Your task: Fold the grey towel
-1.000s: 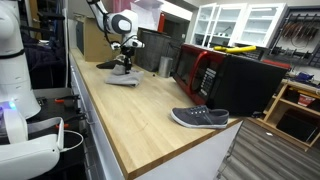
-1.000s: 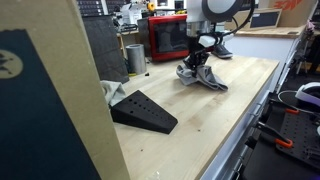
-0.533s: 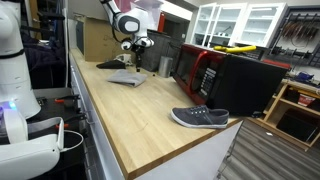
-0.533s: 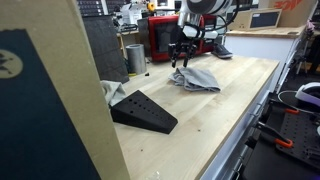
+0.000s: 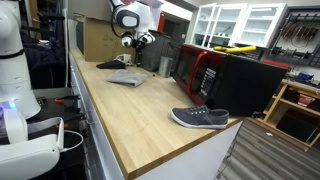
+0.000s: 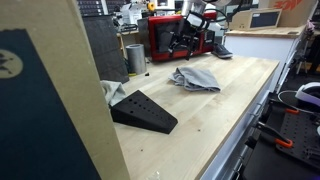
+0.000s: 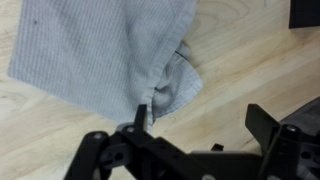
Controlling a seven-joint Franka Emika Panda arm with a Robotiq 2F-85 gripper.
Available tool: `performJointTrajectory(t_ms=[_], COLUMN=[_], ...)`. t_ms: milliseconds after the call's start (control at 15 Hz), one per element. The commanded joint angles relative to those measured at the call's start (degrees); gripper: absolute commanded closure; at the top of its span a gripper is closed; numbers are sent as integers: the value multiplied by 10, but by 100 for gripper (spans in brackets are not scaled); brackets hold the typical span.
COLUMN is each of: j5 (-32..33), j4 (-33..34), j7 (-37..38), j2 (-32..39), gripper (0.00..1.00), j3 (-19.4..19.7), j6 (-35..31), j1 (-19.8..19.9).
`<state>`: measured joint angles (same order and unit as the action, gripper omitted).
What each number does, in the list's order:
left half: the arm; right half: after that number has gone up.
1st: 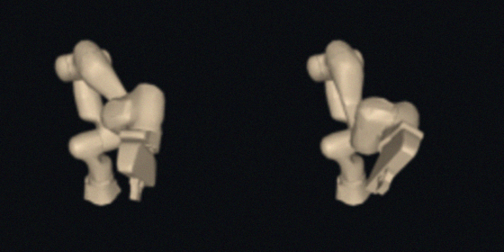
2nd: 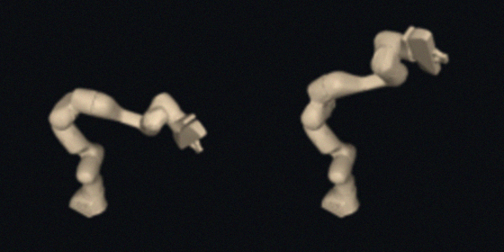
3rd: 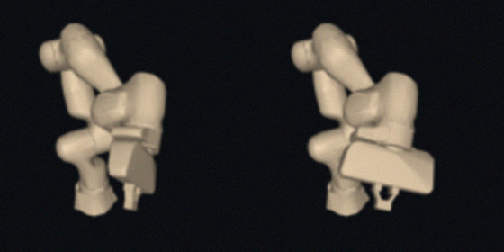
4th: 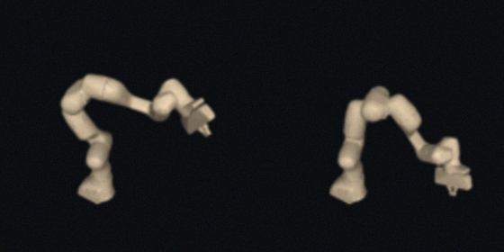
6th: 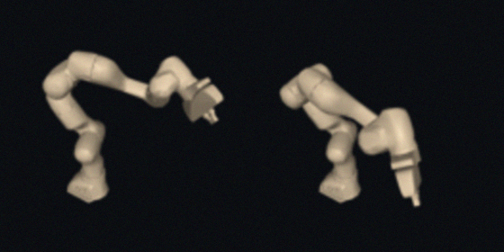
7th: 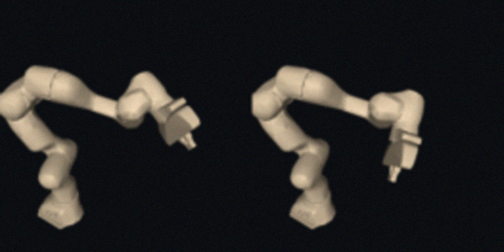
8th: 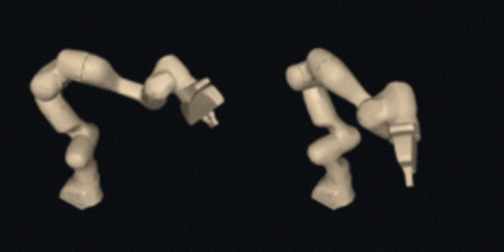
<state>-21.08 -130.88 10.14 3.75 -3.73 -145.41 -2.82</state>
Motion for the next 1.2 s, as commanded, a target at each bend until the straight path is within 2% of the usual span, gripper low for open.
performJointTrajectory(t_ms=[0, 400, 667, 1133], j5=[-7, 7, 17, 7], j4=[-40, -86, -78, -52], j7=[-7, 1, -2, -5], j2=[-26, -34, 5, 83], gripper=[0, 0, 0, 0], j3=[16, 45, 46, 42], j6=[22, 9, -36, -63], j1=[16, 39, 39, 42])
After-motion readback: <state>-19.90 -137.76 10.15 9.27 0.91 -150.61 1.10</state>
